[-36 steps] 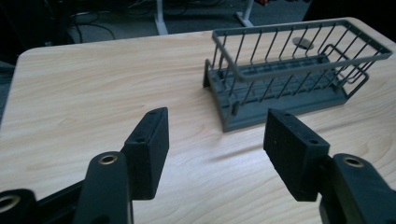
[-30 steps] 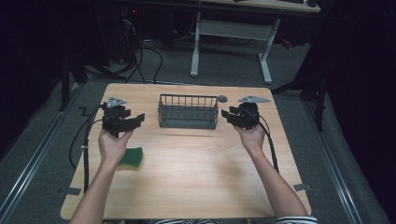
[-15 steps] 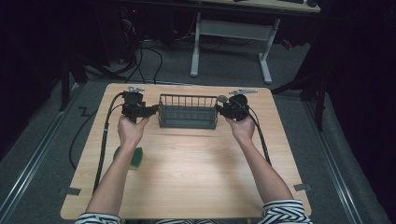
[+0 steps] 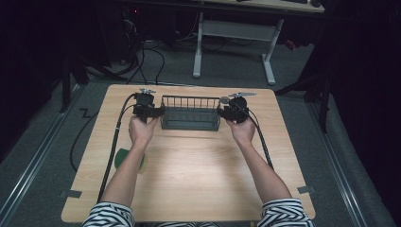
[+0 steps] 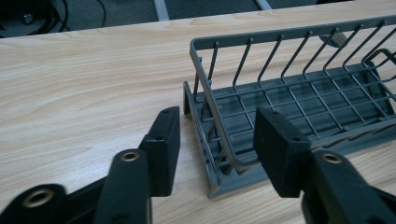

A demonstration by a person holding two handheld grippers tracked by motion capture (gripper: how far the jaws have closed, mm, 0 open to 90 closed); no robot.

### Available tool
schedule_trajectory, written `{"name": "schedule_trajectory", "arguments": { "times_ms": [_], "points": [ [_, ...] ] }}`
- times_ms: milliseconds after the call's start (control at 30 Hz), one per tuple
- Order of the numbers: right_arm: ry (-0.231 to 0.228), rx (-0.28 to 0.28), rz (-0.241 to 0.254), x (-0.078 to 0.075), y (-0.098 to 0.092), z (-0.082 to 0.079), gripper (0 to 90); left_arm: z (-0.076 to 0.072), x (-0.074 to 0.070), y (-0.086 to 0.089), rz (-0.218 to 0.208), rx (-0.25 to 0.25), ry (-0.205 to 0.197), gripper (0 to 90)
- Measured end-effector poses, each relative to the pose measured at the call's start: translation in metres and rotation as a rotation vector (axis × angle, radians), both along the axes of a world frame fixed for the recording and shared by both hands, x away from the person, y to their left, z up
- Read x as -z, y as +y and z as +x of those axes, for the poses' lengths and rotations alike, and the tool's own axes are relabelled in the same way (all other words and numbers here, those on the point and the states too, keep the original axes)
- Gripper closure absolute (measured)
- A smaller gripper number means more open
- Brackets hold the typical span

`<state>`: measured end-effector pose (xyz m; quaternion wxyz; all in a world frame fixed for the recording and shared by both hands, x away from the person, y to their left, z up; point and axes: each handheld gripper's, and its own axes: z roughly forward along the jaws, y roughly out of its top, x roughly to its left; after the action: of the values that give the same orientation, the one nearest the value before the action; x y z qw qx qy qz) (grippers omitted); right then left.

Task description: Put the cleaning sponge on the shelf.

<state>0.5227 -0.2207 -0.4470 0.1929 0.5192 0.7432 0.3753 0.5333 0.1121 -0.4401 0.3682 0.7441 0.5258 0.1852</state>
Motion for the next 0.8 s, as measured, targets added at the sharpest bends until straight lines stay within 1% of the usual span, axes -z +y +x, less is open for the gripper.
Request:
{"name": "schedule_trajectory", "arguments": {
  "times_ms": [33,100,133,167,200,233,300,367,433,500,533,567,667,700,733,767,800],
  "points": [
    [-0.006,-0.005,-0.004,0.0,0.001,0.0,63.3,0.001,0.001,0.0,-0.01,0.002,0.004,56.1],
    [-0.009,-0.009,-0.008,0.0,0.001,0.0,63.9,0.001,0.002,0.0,-0.015,0.003,0.004,59.0],
    [-0.01,-0.012,-0.01,0.0,0.001,0.0,64.8,0.002,0.002,-0.001,-0.022,0.007,0.006,59.0],
    [-0.01,-0.02,-0.008,0.0,0.002,0.0,67.2,0.002,0.002,-0.001,-0.024,0.014,0.007,63.6],
    [-0.01,-0.02,-0.008,0.0,0.002,0.0,67.2,0.001,0.002,-0.002,-0.022,0.02,0.009,63.6],
    [-0.01,-0.032,-0.008,0.0,0.001,0.0,68.8,0.0,0.003,-0.003,-0.022,0.032,0.01,67.1],
    [-0.005,-0.037,-0.005,0.0,0.001,-0.001,70.0,-0.002,0.002,-0.005,-0.012,0.045,0.01,69.9],
    [-0.004,-0.042,-0.005,0.0,0.001,-0.001,71.0,-0.003,0.002,-0.006,-0.004,0.047,0.009,70.2],
    [0.001,-0.052,-0.023,0.0,0.0,-0.003,71.9,-0.005,0.002,-0.006,0.008,0.062,0.013,73.7],
    [0.001,-0.054,-0.024,-0.001,0.0,-0.003,72.0,-0.007,0.002,-0.005,0.011,0.069,0.012,76.7],
    [0.004,-0.057,-0.024,-0.001,-0.002,-0.005,72.0,-0.01,0.002,-0.004,-0.003,0.081,0.012,76.8],
    [0.004,-0.059,-0.024,-0.001,-0.003,-0.006,72.0,-0.012,0.002,-0.004,-0.005,0.085,0.011,76.9],
    [-0.001,-0.069,-0.028,-0.001,-0.004,-0.011,72.0,-0.018,0.001,-0.004,0.0,0.097,0.011,77.0],
    [-0.001,-0.069,-0.028,-0.001,-0.004,-0.011,72.0,-0.018,0.001,-0.004,0.0,0.097,0.011,77.0],
    [-0.001,-0.079,-0.038,-0.001,-0.005,-0.015,72.0,-0.022,0.0,-0.005,0.02,0.104,0.013,77.0],
    [-0.002,-0.08,-0.035,-0.001,-0.005,-0.016,72.0,-0.024,-0.001,-0.007,0.038,0.108,0.011,77.0],
    [0.0,-0.078,-0.034,-0.001,-0.006,-0.018,72.0,-0.024,-0.001,-0.007,0.038,0.108,0.011,77.0]
  ]
}}
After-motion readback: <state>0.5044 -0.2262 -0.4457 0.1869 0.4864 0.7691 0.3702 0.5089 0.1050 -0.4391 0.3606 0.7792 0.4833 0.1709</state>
